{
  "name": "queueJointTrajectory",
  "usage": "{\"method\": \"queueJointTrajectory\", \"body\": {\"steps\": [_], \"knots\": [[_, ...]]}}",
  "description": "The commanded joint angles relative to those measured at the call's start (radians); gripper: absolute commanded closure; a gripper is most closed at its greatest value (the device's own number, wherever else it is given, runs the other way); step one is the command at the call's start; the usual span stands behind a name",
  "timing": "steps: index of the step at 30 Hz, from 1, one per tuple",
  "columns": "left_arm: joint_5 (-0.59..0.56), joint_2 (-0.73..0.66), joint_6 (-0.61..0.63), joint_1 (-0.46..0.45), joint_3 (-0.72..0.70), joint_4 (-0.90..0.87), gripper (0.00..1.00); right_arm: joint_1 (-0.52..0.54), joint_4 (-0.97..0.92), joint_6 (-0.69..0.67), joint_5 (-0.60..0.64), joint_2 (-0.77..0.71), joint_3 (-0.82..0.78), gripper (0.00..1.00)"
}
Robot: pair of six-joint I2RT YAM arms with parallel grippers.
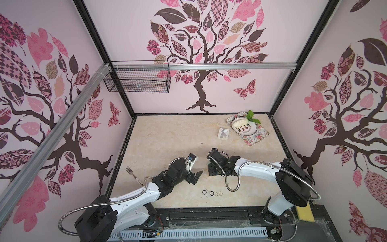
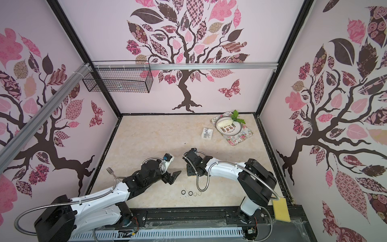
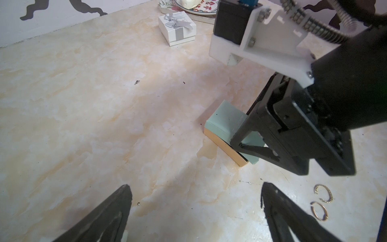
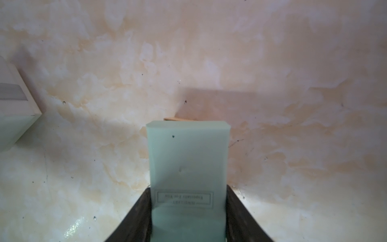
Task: Take the rings out of the lift-off lid box
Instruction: Place the lid on the jewelry box.
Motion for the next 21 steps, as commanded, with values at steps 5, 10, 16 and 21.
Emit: {"method": "queueJointTrajectory", "body": {"steps": [5,10,16,21], "knots": [[0.009,-0.005,-0.007,0.004,-0.032,0.028,0.02,0.006,-0.007,0.086,0.019,0.038,0.039,0.42],[0.008,-0.002,-0.009,0.004,-0.032,0.027,0.02,0.006,-0.007,0.079,0.018,0.03,0.038,0.37],[0.006,0.001,-0.008,0.003,-0.032,0.027,0.02,0.007,-0.022,0.044,0.024,-0.023,0.051,0.19],[0.008,-0.004,-0.001,0.004,-0.02,-0.001,0.02,0.0,-0.033,-0.009,0.01,-0.113,0.055,0.0]]}}
